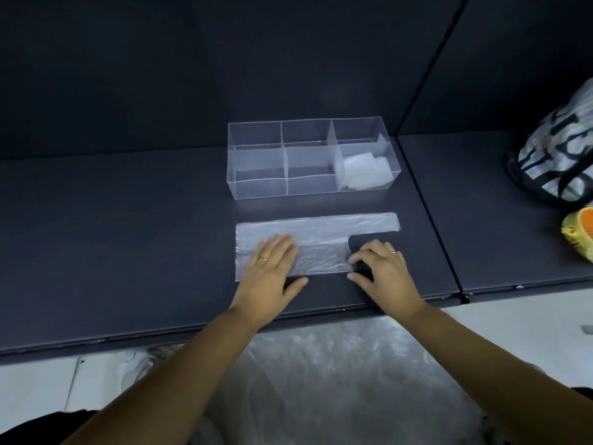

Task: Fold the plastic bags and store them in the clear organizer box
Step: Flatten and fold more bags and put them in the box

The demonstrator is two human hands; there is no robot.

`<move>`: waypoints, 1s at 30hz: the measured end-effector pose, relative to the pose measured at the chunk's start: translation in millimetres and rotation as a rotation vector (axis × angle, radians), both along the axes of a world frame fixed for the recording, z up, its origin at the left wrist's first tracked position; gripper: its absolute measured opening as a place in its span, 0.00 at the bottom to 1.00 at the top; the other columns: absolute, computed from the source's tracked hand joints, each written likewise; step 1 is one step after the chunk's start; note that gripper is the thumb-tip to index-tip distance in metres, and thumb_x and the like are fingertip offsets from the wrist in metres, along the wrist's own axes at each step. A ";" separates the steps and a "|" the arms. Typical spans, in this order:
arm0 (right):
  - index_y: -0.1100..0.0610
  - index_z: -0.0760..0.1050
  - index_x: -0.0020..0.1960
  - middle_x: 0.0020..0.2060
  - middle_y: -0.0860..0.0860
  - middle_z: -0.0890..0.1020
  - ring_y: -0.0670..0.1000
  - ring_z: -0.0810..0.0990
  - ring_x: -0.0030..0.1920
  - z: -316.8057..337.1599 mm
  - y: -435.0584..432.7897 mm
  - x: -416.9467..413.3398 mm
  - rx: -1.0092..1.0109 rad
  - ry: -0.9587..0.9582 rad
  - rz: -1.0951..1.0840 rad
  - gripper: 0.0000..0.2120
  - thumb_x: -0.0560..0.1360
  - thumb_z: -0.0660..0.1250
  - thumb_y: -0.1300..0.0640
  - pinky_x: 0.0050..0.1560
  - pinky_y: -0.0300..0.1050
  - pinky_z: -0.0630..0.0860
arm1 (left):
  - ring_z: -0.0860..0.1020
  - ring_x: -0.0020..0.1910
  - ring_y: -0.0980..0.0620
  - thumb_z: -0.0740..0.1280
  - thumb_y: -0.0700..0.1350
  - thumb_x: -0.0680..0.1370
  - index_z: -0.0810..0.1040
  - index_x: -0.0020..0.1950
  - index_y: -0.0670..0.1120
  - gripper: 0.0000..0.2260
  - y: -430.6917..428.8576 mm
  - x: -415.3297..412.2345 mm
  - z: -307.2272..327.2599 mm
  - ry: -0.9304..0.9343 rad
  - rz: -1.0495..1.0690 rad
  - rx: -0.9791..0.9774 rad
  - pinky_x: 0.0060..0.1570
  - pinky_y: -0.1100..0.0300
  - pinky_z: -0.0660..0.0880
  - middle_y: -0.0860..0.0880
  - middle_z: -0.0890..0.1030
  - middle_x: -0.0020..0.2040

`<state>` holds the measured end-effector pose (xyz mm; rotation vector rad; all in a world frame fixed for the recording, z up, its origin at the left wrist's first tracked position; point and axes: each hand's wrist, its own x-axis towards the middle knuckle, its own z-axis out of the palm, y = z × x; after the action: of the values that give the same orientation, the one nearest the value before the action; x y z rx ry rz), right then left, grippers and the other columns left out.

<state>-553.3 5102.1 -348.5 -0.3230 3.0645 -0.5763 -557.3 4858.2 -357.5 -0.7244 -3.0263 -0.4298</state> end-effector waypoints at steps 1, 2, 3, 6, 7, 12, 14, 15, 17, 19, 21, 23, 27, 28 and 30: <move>0.55 0.80 0.45 0.45 0.51 0.76 0.55 0.74 0.47 -0.6 -1.7 0.0 -0.040 -0.010 -0.037 0.06 0.70 0.75 0.57 0.48 0.48 0.68 | 0.58 0.76 0.47 0.61 0.58 0.79 0.65 0.74 0.41 0.29 4.4 3.4 -0.8 -0.033 -0.042 0.007 0.75 0.55 0.43 0.44 0.64 0.75; 0.56 0.80 0.44 0.44 0.51 0.76 0.55 0.74 0.47 -0.4 -4.7 -1.4 -0.070 -0.013 -0.063 0.04 0.71 0.74 0.59 0.48 0.47 0.68 | 0.55 0.77 0.49 0.60 0.59 0.79 0.62 0.75 0.42 0.30 7.8 5.8 -2.2 -0.067 -0.052 0.008 0.75 0.58 0.40 0.46 0.61 0.76; 0.56 0.79 0.43 0.44 0.51 0.76 0.55 0.74 0.47 -0.6 -8.4 -3.3 -0.081 -0.020 -0.069 0.02 0.72 0.72 0.60 0.48 0.47 0.67 | 0.52 0.77 0.51 0.58 0.60 0.79 0.59 0.77 0.43 0.32 10.1 7.3 -4.1 -0.096 -0.036 0.008 0.74 0.59 0.38 0.47 0.58 0.77; 0.56 0.77 0.43 0.46 0.51 0.76 0.55 0.73 0.49 -1.8 -18.0 -9.1 -0.016 -0.096 -0.074 0.04 0.76 0.66 0.61 0.50 0.45 0.65 | 0.52 0.77 0.53 0.58 0.61 0.79 0.57 0.77 0.45 0.32 13.8 7.2 -10.3 -0.101 0.049 0.048 0.74 0.60 0.40 0.50 0.57 0.78; 0.56 0.77 0.43 0.46 0.51 0.76 0.55 0.73 0.51 -0.5 -18.3 -10.2 -0.017 -0.120 -0.084 0.05 0.77 0.65 0.61 0.51 0.45 0.65 | 0.55 0.76 0.53 0.59 0.60 0.79 0.60 0.76 0.45 0.31 15.6 6.2 -9.3 -0.093 0.072 0.058 0.74 0.59 0.42 0.50 0.59 0.77; 0.54 0.76 0.41 0.45 0.49 0.74 0.55 0.74 0.54 23.4 -2.5 -4.8 -0.229 -0.254 -0.194 0.06 0.77 0.65 0.61 0.56 0.44 0.68 | 0.82 0.54 0.50 0.79 0.36 0.62 0.83 0.50 0.43 0.18 25.5 8.4 2.1 0.088 0.090 0.117 0.55 0.56 0.76 0.49 0.83 0.53; 0.51 0.76 0.49 0.53 0.48 0.72 0.54 0.70 0.61 32.6 2.0 3.4 -0.082 -0.116 -0.204 0.06 0.74 0.70 0.53 0.59 0.46 0.62 | 0.82 0.48 0.51 0.78 0.31 0.57 0.83 0.43 0.45 0.19 29.2 14.2 5.7 0.130 0.093 0.102 0.48 0.60 0.78 0.52 0.83 0.47; 0.51 0.74 0.58 0.61 0.48 0.70 0.52 0.66 0.66 36.7 2.7 8.5 0.001 -0.073 -0.168 0.18 0.71 0.72 0.46 0.63 0.47 0.56 | 0.82 0.46 0.52 0.77 0.31 0.56 0.82 0.42 0.46 0.18 30.9 17.6 6.8 0.142 0.094 0.103 0.46 0.61 0.77 0.52 0.83 0.45; 0.49 0.63 0.72 0.73 0.46 0.60 0.49 0.55 0.74 40.5 -1.3 16.6 0.115 -0.041 0.028 0.40 0.66 0.72 0.36 0.72 0.49 0.43 | 0.82 0.45 0.52 0.78 0.33 0.57 0.83 0.41 0.46 0.16 33.3 25.9 7.9 0.149 0.088 0.100 0.44 0.61 0.77 0.53 0.84 0.44; 0.49 0.57 0.76 0.76 0.45 0.58 0.48 0.52 0.76 35.8 -13.8 22.7 0.220 -0.050 0.202 0.44 0.67 0.71 0.37 0.74 0.51 0.37 | 0.83 0.44 0.52 0.78 0.34 0.57 0.84 0.41 0.47 0.16 35.1 33.4 10.9 0.170 0.081 0.093 0.44 0.61 0.77 0.53 0.84 0.43; 0.52 0.65 0.73 0.72 0.46 0.67 0.50 0.61 0.74 22.8 -26.1 23.4 0.186 -0.032 0.229 0.35 0.70 0.72 0.47 0.75 0.50 0.44 | 0.83 0.43 0.53 0.78 0.34 0.58 0.83 0.41 0.47 0.15 35.5 39.0 13.7 0.153 0.082 0.086 0.47 0.59 0.78 0.53 0.84 0.43; 0.56 0.78 0.61 0.60 0.49 0.80 0.54 0.75 0.63 14.2 -31.4 18.7 -0.062 -0.008 0.113 0.17 0.72 0.71 0.60 0.69 0.48 0.62 | 0.83 0.41 0.55 0.76 0.32 0.59 0.82 0.39 0.48 0.15 31.9 41.1 19.0 0.098 0.100 0.060 0.52 0.55 0.77 0.55 0.84 0.41; 0.60 0.83 0.46 0.44 0.51 0.84 0.50 0.80 0.47 8.8 -18.9 -0.4 -0.525 -0.137 -0.253 0.05 0.74 0.69 0.65 0.51 0.39 0.75 | 0.81 0.36 0.47 0.72 0.37 0.70 0.82 0.39 0.47 0.05 1.0 29.4 24.4 -0.038 0.200 0.103 0.47 0.56 0.74 0.49 0.82 0.35; 0.59 0.82 0.45 0.44 0.50 0.84 0.49 0.80 0.46 9.0 -15.8 -5.1 -0.578 -0.216 -0.324 0.03 0.75 0.69 0.63 0.48 0.33 0.74 | 0.81 0.37 0.44 0.71 0.39 0.73 0.83 0.41 0.46 0.03 -9.3 24.9 26.0 -0.080 0.281 0.197 0.45 0.55 0.75 0.46 0.84 0.37; 0.56 0.81 0.42 0.41 0.48 0.83 0.45 0.79 0.44 9.0 -14.7 -12.9 -0.613 -0.296 -0.417 0.04 0.75 0.69 0.60 0.42 0.23 0.69 | 0.82 0.45 0.45 0.69 0.45 0.77 0.85 0.47 0.45 0.06 -27.7 16.2 28.5 -0.204 0.505 0.350 0.50 0.53 0.75 0.45 0.85 0.44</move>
<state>-566.2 5087.4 -339.5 0.3864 2.5969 -1.4293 -541.2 4830.4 -329.0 0.1088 -3.0193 -1.0143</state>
